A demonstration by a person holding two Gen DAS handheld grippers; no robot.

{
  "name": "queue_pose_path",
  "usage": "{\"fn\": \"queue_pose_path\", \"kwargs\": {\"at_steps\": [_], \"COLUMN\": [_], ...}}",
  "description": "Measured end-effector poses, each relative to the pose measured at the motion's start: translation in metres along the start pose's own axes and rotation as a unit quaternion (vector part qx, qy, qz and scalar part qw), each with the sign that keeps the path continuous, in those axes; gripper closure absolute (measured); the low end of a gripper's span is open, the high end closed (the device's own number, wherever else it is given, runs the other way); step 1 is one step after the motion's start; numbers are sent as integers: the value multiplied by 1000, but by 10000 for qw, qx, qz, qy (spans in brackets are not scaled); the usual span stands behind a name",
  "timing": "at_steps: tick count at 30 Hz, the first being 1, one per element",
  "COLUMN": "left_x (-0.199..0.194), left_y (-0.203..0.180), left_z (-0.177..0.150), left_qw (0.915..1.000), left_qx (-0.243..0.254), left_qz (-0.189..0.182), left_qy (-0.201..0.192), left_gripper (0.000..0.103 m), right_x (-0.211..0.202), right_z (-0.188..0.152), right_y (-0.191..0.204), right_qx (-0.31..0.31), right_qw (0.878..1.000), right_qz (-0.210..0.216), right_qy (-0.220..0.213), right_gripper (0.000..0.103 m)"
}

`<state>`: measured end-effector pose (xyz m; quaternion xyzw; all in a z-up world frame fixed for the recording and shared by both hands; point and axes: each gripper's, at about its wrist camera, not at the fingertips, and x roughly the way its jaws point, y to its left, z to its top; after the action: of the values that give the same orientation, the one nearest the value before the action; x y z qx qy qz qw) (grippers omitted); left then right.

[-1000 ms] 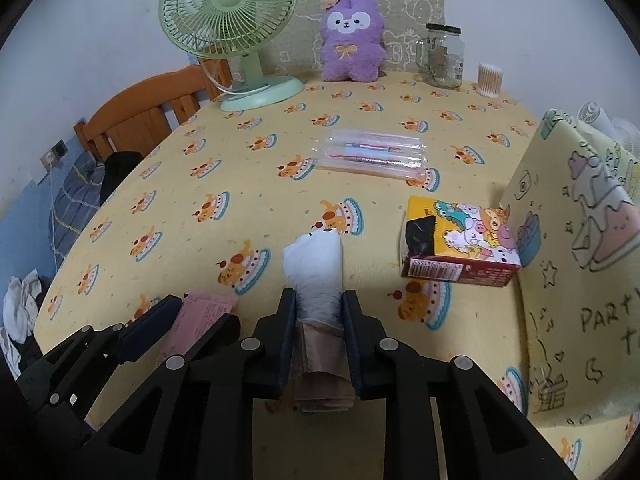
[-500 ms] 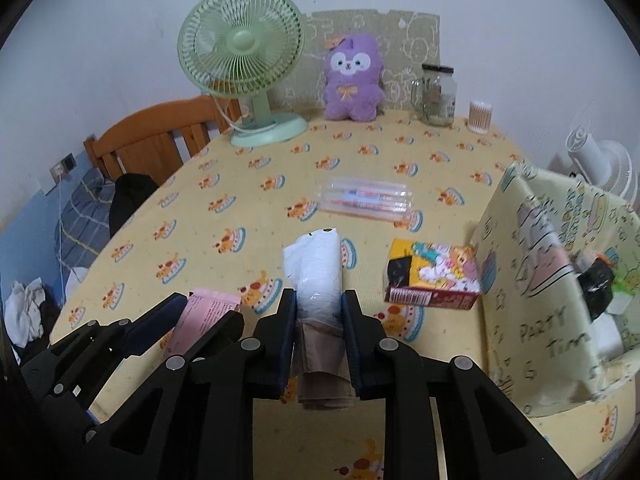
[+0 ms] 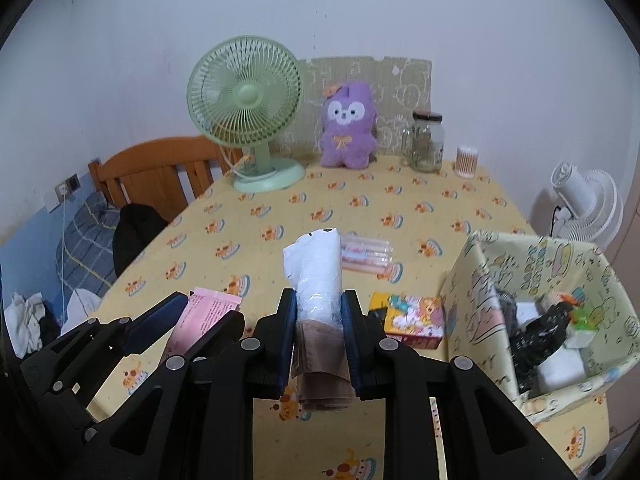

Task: Organize soft objects
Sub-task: 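Carry the pink pack and white roll with both grippers over the box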

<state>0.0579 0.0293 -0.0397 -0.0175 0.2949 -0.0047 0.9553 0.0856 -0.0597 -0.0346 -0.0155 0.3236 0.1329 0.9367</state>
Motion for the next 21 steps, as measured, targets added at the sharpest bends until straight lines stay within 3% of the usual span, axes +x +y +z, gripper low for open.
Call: {"fn": "queue_pose_path", "kwargs": {"at_steps": [21], "left_x": [-20], "left_y": [-45], "left_z": [22], "left_qw": [9985], "left_qx": [142], "left_qz": [-340], "left_qy": [-414], "left_gripper": [64], "right_x": [-45], "right_z": [15], "right_y": [-39], "right_qx": [85], "right_qw": [9982], "right_qz": [-340], "right_qy": [-488], "right_gripper": [77]}}
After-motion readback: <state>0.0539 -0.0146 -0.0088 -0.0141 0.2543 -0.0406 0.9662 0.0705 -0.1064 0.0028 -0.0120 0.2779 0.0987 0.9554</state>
